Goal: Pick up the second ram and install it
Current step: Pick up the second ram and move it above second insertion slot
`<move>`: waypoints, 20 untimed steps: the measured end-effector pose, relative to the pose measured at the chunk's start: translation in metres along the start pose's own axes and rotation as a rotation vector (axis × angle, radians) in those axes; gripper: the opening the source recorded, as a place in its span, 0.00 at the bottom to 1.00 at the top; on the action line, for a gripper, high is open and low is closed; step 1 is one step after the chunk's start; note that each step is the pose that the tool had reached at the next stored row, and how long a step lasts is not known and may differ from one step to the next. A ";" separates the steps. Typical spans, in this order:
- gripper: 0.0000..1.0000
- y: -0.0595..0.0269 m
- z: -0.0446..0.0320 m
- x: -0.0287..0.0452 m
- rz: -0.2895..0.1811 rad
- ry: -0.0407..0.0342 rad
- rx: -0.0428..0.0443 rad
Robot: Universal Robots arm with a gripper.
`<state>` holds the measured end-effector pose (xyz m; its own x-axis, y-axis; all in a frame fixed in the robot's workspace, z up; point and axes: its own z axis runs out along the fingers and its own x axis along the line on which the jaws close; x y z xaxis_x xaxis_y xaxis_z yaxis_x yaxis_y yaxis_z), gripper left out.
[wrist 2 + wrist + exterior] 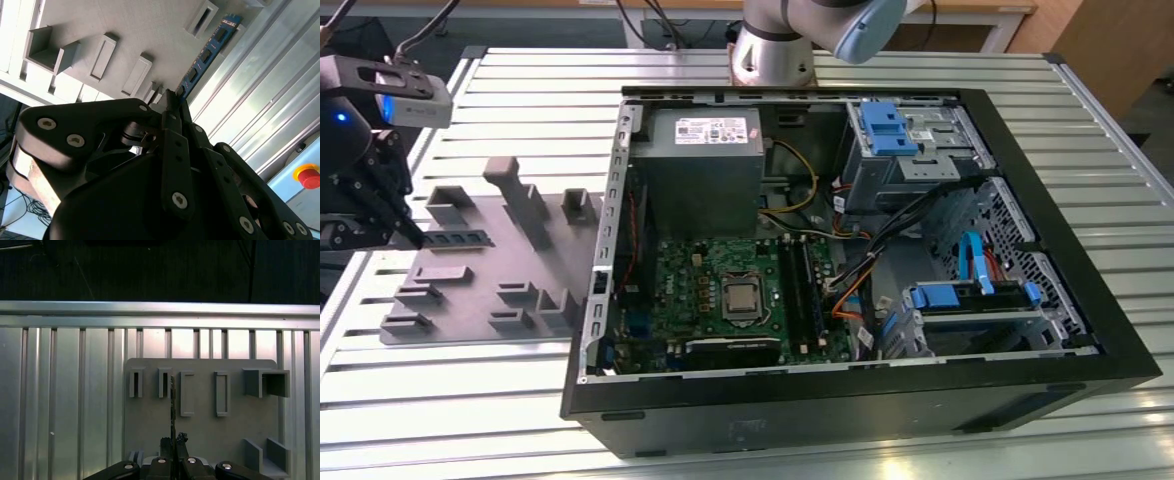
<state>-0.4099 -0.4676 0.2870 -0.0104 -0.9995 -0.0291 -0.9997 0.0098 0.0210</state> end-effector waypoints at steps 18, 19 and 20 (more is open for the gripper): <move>0.14 0.0001 -0.0063 -0.0002 0.000 0.0000 0.0000; 0.14 0.0001 -0.0064 -0.0002 0.000 0.0000 0.0000; 0.14 0.0002 -0.0073 -0.0002 0.000 0.0001 -0.0001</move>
<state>-0.4099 -0.4676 0.2942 -0.0105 -0.9995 -0.0290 -0.9997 0.0098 0.0212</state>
